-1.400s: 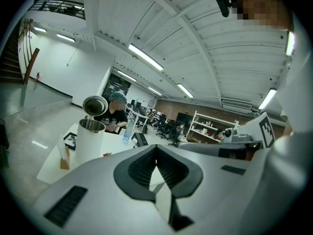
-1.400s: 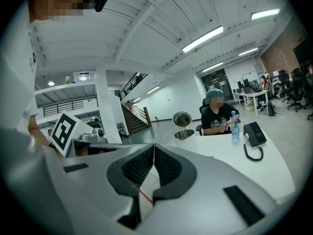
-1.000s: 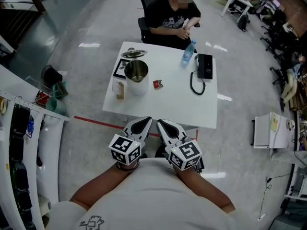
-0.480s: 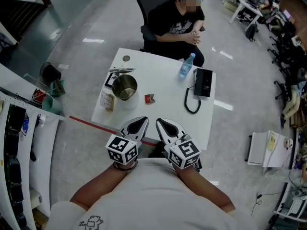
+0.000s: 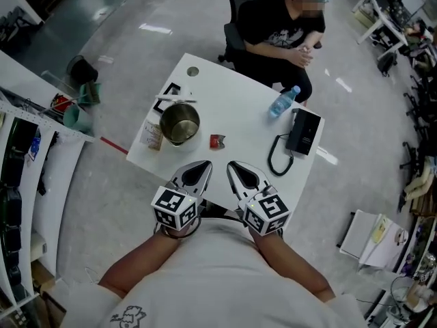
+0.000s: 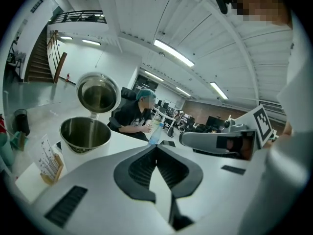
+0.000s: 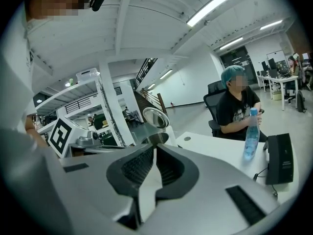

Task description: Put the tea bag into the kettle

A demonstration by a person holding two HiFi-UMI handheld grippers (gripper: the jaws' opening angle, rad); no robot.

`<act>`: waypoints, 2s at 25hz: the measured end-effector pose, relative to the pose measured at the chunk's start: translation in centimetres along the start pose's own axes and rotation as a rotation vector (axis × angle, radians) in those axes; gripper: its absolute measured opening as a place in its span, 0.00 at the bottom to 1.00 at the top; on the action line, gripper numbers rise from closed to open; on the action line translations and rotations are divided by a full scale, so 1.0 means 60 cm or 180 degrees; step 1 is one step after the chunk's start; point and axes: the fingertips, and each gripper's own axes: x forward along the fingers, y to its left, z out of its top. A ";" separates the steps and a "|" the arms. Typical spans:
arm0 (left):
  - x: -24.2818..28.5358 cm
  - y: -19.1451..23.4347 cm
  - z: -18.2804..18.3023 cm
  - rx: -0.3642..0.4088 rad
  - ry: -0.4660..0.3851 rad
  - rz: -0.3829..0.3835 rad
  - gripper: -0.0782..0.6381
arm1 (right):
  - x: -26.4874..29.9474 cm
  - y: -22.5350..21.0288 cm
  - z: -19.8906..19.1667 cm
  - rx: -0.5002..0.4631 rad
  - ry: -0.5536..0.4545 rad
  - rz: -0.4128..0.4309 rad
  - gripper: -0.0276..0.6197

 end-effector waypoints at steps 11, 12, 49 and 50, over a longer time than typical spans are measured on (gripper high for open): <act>0.062 0.093 -0.024 -0.0268 0.0278 -0.0069 0.12 | 0.116 -0.059 -0.059 0.0095 0.0552 0.0062 0.07; 0.066 0.101 -0.031 -0.0296 0.0325 -0.0068 0.12 | 0.125 -0.065 -0.069 0.0107 0.0600 0.0054 0.07; 0.147 0.158 -0.234 -0.0730 0.1256 -0.0268 0.12 | 0.298 -0.224 -0.341 0.0207 0.1930 -0.0370 0.35; 0.147 0.158 -0.234 -0.0730 0.1264 -0.0271 0.12 | 0.299 -0.224 -0.342 0.0169 0.1951 -0.0385 0.35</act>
